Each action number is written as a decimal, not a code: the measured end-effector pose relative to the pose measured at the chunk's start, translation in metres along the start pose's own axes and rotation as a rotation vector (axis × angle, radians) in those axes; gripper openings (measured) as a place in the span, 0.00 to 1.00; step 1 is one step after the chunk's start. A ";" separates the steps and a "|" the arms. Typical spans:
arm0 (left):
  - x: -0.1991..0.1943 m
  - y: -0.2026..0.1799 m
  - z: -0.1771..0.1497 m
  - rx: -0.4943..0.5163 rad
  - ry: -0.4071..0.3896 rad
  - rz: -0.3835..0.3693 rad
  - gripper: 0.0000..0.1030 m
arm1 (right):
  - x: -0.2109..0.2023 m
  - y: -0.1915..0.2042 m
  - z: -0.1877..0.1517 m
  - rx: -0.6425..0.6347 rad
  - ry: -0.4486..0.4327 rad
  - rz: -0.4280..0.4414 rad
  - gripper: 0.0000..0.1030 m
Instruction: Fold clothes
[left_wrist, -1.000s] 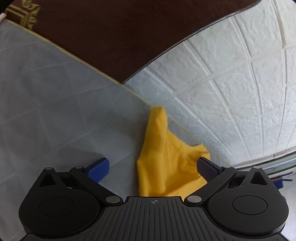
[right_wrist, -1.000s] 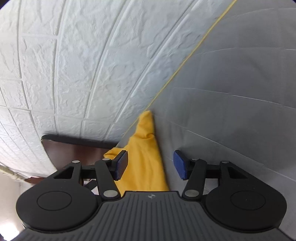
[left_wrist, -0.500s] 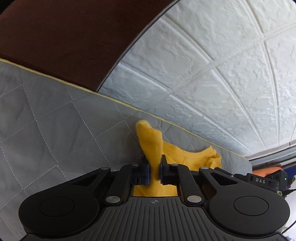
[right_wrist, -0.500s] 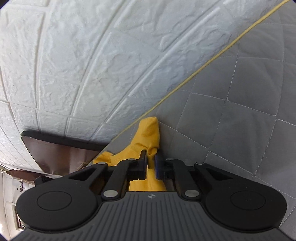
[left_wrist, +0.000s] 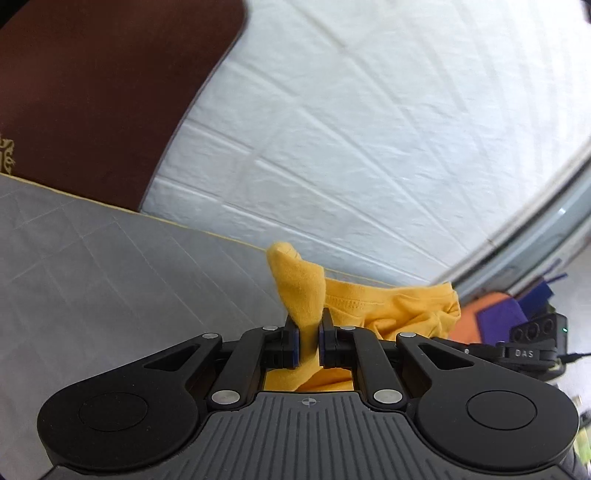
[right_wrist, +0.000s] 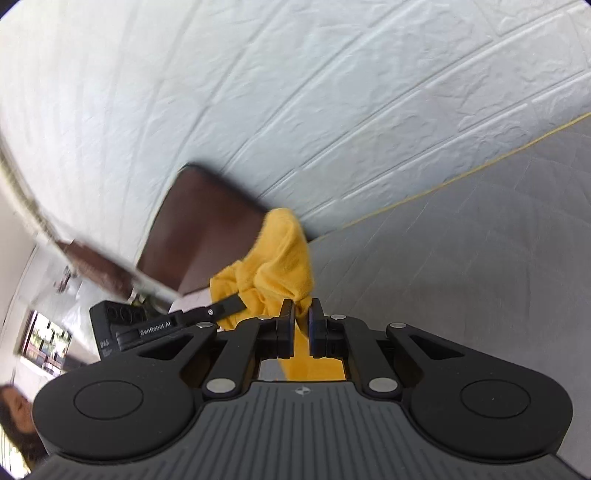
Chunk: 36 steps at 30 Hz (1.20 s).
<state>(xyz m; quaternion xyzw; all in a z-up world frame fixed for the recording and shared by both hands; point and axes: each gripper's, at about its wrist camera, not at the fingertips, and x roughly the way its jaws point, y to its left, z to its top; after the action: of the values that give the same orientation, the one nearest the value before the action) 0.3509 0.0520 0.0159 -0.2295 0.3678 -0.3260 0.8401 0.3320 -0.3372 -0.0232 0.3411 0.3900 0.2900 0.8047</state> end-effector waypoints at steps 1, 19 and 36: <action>-0.013 -0.006 -0.010 0.012 -0.012 -0.014 0.06 | -0.007 0.005 -0.010 -0.011 0.010 0.008 0.08; -0.086 -0.009 -0.143 0.108 -0.037 0.029 0.37 | -0.041 0.027 -0.136 -0.249 0.152 -0.160 0.17; -0.151 -0.016 -0.207 0.199 -0.151 0.078 0.71 | -0.140 0.069 -0.151 -0.224 -0.027 -0.005 0.55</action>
<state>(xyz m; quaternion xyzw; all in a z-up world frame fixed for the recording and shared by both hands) 0.1080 0.1196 -0.0325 -0.1547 0.2778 -0.3097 0.8961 0.1194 -0.3493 0.0206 0.2520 0.3453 0.3253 0.8435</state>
